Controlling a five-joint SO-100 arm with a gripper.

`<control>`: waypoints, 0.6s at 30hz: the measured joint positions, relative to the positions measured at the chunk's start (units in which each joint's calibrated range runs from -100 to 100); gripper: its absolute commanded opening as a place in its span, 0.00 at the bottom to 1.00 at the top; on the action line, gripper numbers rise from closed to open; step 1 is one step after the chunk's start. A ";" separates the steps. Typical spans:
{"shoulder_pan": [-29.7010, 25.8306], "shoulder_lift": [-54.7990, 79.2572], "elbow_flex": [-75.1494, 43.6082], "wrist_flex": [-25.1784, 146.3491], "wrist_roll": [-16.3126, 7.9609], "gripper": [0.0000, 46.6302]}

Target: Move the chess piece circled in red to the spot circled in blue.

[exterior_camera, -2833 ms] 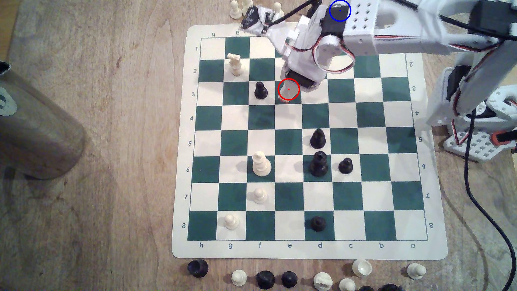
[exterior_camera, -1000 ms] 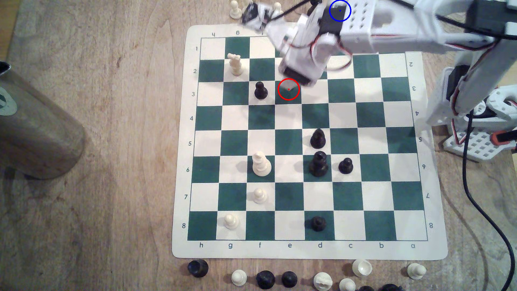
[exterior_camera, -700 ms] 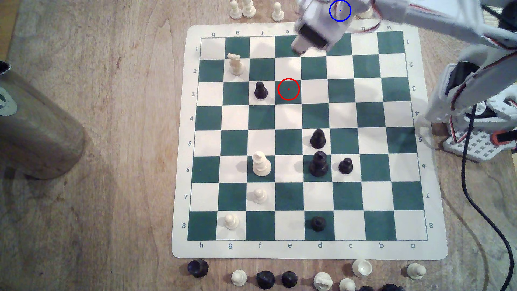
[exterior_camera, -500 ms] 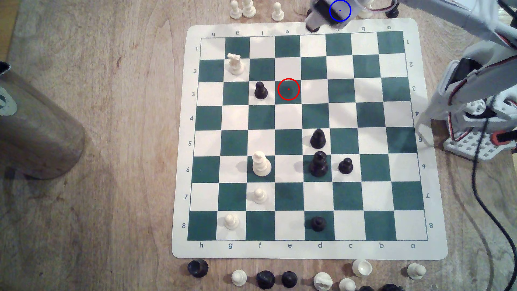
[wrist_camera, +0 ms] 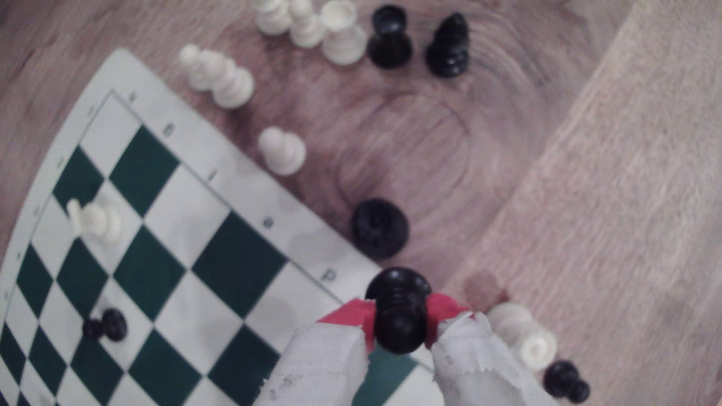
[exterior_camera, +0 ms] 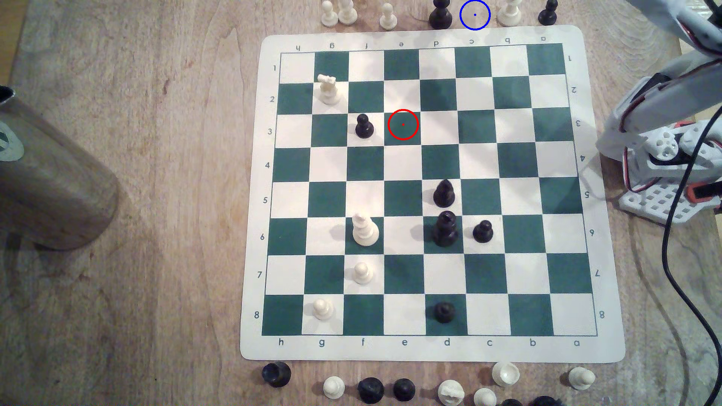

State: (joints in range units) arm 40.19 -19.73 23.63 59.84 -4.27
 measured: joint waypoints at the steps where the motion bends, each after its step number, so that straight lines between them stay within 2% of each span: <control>1: 0.22 1.17 0.81 -1.20 0.00 0.01; 6: 2.06 7.37 4.52 -7.57 0.54 0.01; 18: 4.42 12.07 9.40 -14.58 1.81 0.01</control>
State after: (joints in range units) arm 44.62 -7.67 33.03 45.26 -2.47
